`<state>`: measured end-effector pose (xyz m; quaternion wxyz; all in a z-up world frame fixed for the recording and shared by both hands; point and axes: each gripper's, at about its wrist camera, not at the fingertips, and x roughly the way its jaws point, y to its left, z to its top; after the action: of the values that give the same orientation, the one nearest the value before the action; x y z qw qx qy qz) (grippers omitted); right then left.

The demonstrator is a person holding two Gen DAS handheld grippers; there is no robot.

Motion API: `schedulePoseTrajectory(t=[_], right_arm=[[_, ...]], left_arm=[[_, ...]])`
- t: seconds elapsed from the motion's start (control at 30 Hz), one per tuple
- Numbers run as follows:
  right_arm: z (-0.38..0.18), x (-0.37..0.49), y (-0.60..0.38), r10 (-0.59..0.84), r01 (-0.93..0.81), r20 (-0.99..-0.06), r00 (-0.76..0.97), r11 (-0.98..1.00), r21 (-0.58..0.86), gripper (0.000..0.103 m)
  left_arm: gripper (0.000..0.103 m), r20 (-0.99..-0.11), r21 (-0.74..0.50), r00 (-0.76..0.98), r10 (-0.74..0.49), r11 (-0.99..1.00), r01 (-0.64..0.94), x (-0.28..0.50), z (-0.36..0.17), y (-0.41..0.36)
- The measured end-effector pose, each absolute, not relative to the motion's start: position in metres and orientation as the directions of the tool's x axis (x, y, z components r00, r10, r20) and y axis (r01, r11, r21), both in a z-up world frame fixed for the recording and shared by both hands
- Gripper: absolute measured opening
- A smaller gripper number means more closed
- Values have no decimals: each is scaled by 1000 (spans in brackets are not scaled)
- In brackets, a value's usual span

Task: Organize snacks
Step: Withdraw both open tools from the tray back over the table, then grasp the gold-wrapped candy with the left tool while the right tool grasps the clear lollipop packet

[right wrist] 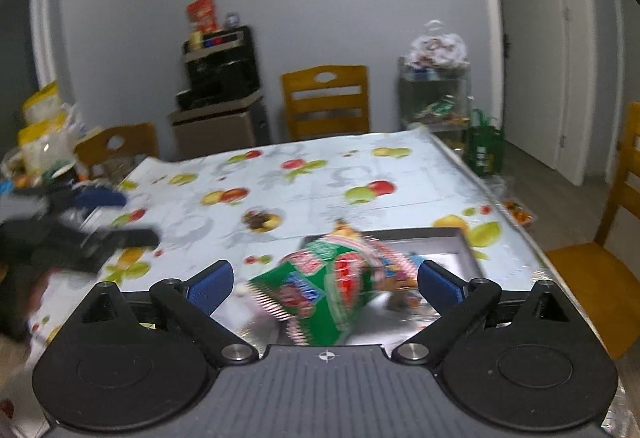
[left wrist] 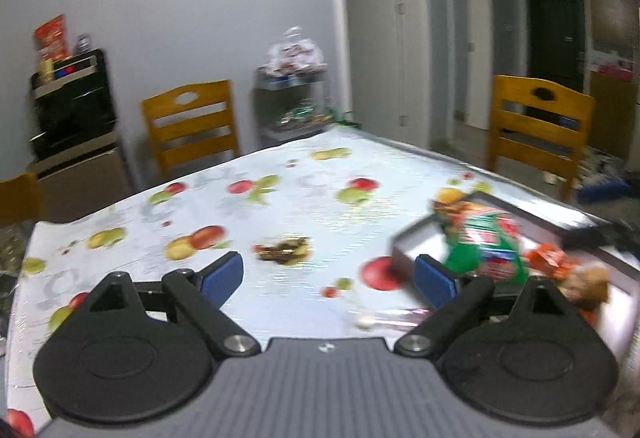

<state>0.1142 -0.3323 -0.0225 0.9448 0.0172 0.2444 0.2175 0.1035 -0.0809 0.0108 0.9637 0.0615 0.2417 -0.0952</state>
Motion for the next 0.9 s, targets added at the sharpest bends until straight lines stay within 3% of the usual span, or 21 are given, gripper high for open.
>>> schedulePoseTrajectory(t=[0.3,0.4,0.53,0.77,0.9], right_arm=[[-34,106,-287,496,-518,-491,716,849,103,100],[-42,105,-282,496,-527,-503,708,845,90,100],[-52,108,-284,507,-539,-523,685,836,103,100],[-66,110,-289,524,-563,-537,661,820,108,98],[-69,112,-290,537,-572,-536,652,812,118,96]], left_arm=[[93,-508,30,860,-45,997,70,188,-17,-65],[93,-496,69,868,-43,994,88,217,-35,-78],[93,-542,140,838,-61,977,161,260,-69,-96],[93,-601,103,799,-29,988,113,307,-106,-105],[84,-592,136,806,14,987,82,317,-113,-114]])
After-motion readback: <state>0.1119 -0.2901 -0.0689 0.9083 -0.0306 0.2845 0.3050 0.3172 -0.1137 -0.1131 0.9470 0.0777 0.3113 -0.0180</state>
